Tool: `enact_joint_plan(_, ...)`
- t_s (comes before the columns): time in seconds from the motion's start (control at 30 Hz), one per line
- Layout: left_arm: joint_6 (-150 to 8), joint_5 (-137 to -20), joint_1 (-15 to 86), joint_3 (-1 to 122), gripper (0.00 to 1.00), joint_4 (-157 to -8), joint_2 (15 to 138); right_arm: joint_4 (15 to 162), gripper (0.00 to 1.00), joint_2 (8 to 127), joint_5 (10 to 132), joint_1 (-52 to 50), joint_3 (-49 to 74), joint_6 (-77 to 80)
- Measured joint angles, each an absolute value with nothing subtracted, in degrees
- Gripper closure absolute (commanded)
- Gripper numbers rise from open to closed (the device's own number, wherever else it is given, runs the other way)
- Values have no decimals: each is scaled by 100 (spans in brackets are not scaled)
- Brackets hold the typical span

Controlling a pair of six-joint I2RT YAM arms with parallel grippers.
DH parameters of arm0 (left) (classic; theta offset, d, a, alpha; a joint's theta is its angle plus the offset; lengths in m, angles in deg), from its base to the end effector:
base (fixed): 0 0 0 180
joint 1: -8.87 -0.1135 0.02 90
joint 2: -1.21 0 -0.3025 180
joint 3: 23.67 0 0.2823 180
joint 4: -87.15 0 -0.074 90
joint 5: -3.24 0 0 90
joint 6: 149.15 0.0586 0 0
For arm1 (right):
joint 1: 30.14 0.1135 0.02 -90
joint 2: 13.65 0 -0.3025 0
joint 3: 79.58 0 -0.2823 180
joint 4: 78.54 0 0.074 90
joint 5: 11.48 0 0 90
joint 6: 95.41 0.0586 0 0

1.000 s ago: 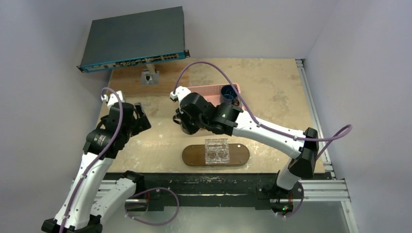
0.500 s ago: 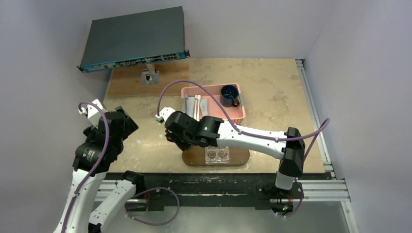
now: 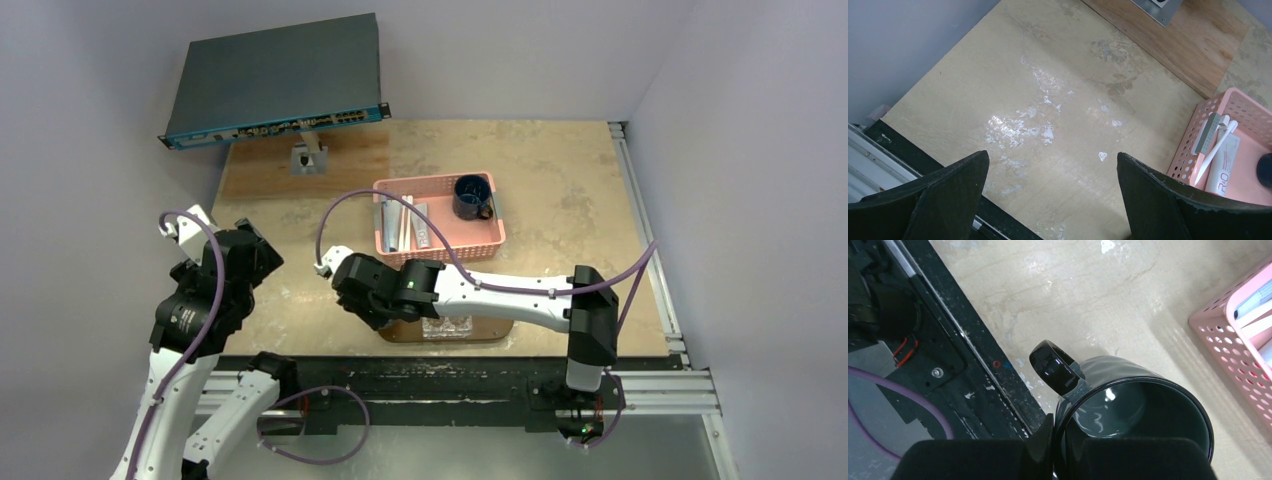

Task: Prepare toiletry sets of a toothbrush and toothpaste on the tray

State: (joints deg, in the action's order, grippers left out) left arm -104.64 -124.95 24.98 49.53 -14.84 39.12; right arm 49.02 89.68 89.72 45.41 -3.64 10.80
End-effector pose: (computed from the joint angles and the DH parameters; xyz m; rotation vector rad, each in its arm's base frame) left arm 0.1061 0.0071 0.3810 -0.8456 1.9627 0.1547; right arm 0.1242 0.4363 0.3082 -1.1654 2.2178 0.4531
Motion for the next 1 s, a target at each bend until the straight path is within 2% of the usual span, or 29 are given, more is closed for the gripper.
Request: enact_joint_plan(1.0, -10462, -12482, 2498, 4953, 0, -1484, 3977, 5217, 100, 9016, 8963, 4567, 349, 1082)
